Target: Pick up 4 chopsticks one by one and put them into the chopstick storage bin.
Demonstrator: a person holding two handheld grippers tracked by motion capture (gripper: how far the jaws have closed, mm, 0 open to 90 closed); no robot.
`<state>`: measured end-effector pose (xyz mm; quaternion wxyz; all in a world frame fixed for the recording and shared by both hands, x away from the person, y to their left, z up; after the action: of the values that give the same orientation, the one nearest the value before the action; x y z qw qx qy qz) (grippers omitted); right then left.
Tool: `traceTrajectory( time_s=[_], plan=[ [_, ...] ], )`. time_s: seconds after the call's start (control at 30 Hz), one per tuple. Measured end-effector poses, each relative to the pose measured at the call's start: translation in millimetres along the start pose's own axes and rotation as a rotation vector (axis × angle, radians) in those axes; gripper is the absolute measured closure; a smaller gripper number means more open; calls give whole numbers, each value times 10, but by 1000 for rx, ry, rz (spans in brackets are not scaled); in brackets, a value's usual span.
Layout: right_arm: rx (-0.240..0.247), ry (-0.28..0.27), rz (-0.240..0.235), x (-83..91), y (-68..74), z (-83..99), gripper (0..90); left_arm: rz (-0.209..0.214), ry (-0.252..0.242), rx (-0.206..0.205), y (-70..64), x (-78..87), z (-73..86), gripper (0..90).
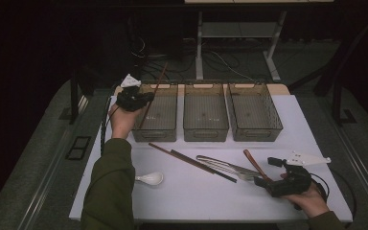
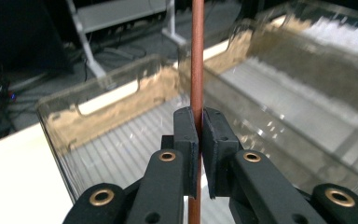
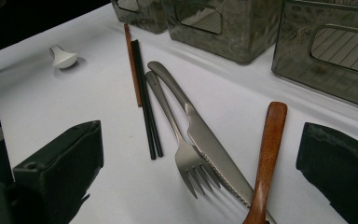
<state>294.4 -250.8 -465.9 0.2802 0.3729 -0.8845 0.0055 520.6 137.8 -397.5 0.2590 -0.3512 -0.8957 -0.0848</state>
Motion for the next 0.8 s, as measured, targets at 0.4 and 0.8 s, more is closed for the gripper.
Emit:
traceTrajectory(
  time_s=[0.4, 0.8],
  plan=[
    [0, 1, 3, 3, -12, 3, 7, -8, 127, 26, 22, -156, 327, 840],
    [2, 3, 4, 2, -13, 6, 7, -54, 139, 89, 65, -172, 337, 586]
  ],
)
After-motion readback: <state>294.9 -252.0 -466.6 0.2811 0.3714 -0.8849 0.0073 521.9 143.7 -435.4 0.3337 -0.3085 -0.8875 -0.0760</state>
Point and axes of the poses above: each handheld gripper's, and its own axes: x roughly backward along the jaws, z roughly out of its underside, y roughly to its left, the point moved 8 cm from there along -x, roughly forward along the jaws, and after that the axes turned 4 degrees about z, right-handed, at the moved point
